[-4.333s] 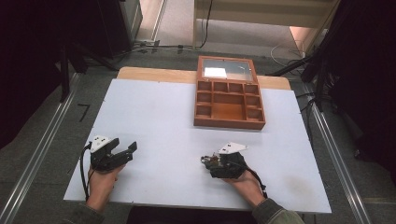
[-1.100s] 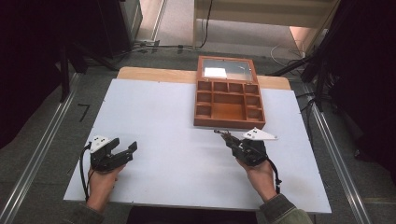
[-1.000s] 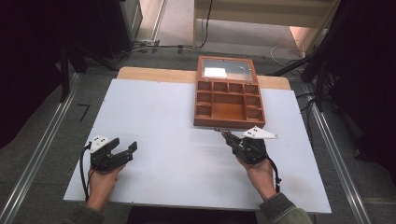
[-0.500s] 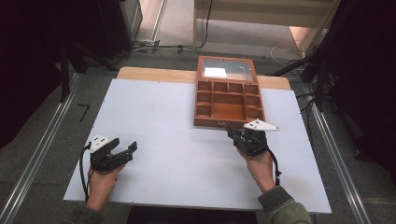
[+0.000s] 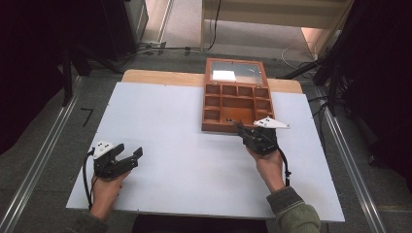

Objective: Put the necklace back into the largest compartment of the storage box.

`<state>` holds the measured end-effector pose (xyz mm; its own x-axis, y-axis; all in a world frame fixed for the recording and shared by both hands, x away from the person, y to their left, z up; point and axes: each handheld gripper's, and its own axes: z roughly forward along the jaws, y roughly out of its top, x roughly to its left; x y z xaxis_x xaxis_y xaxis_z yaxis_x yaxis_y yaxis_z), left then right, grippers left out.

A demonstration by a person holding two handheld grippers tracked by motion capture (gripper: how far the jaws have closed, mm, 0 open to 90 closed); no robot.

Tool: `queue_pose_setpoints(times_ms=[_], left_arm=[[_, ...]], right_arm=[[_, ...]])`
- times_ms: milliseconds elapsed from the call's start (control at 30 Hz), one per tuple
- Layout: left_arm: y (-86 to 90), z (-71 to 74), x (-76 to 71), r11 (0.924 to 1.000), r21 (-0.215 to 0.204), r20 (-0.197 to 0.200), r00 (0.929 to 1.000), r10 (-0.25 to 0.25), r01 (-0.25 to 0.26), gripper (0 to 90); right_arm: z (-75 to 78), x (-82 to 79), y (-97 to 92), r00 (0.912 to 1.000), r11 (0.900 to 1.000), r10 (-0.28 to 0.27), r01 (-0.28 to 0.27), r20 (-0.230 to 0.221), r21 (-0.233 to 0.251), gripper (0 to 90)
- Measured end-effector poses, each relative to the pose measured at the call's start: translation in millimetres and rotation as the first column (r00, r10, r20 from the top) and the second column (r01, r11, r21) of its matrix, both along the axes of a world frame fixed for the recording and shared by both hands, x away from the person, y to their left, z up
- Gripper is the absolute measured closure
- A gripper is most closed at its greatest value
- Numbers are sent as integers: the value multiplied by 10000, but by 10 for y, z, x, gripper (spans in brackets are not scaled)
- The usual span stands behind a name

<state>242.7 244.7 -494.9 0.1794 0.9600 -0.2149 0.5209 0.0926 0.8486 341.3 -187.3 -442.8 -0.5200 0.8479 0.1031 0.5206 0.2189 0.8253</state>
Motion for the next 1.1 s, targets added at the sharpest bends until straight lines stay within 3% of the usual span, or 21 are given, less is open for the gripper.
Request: queue_pose_setpoints(times_ms=[767, 1100], left_arm=[[0, 10, -6, 10000, -10, 50, 10000, -57, 57, 254], [-3, 7, -3, 10000, -17, 45, 9999, -92, 92, 254]], right_arm=[[-18, 260, 49, 9981, 9982, -595, 594, -135, -45, 740], [44, 362, 71, 9979, 9977, -654, 654, -27, -156, 739]])
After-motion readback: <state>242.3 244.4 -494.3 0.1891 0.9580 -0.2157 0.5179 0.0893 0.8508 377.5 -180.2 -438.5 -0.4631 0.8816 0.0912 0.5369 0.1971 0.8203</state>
